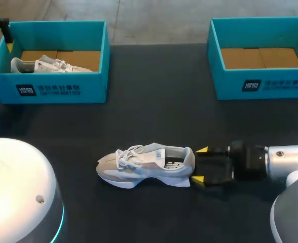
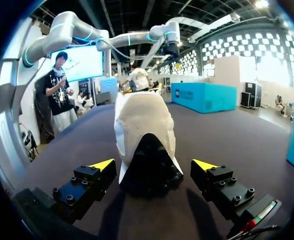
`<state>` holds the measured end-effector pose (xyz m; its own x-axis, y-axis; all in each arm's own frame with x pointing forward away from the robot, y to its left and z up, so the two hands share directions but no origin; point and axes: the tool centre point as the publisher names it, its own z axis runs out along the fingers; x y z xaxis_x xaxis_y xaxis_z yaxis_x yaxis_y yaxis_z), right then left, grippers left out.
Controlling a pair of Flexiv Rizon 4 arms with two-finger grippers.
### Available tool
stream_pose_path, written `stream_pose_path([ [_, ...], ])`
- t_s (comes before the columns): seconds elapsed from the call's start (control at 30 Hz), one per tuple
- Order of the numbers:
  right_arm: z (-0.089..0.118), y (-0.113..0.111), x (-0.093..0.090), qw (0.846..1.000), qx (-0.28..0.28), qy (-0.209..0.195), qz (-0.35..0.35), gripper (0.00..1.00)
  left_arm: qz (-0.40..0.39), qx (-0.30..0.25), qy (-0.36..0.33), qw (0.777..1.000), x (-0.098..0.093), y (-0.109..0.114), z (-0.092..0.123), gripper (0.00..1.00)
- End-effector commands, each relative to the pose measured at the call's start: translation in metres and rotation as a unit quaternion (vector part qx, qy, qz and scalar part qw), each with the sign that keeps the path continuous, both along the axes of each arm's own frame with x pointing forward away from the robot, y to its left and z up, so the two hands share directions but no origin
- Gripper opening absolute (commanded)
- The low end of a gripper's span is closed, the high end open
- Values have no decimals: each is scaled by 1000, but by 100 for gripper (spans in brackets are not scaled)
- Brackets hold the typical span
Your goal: Take the shoe out of the shoebox, open the shoe tongue, remove and reinsert the insole, then place the shoe into the shoebox
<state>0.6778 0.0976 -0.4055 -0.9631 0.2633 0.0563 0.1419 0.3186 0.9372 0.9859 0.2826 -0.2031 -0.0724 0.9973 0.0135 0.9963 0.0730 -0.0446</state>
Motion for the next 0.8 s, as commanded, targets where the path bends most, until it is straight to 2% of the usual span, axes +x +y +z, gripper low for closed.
stream_pose_path([
  [0.03,-2,11,4,1000,-5,5,-1,100,-1,1,-1,1000,-1,1,0,100],
  [0.6,4,23,3,1000,-11,15,-2,100,-1,1,-1,1000,-1,1,0,100],
  [0.8,-2,27,3,1000,-10,22,2,100,-1,1,-1,1000,-1,1,0,100],
])
